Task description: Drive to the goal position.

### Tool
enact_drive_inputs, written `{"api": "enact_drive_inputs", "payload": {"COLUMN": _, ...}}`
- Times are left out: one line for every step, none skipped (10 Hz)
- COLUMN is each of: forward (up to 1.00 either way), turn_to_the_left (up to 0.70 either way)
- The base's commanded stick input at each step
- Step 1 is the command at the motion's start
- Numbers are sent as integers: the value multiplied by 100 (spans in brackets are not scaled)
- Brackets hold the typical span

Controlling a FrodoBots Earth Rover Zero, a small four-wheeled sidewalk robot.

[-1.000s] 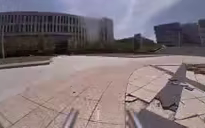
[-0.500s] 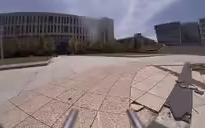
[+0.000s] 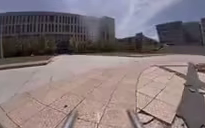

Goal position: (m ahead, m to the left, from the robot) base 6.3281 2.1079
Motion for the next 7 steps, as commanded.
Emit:
{"api": "enact_drive_inputs", "payload": {"forward": 50, "turn_to_the_left": 0}}
{"api": "enact_drive_inputs", "payload": {"forward": 50, "turn_to_the_left": 0}}
{"api": "enact_drive_inputs", "payload": {"forward": 50, "turn_to_the_left": 0}}
{"api": "enact_drive_inputs", "payload": {"forward": 50, "turn_to_the_left": 0}}
{"api": "enact_drive_inputs", "payload": {"forward": 50, "turn_to_the_left": 0}}
{"api": "enact_drive_inputs", "payload": {"forward": 50, "turn_to_the_left": 0}}
{"api": "enact_drive_inputs", "payload": {"forward": 50, "turn_to_the_left": 0}}
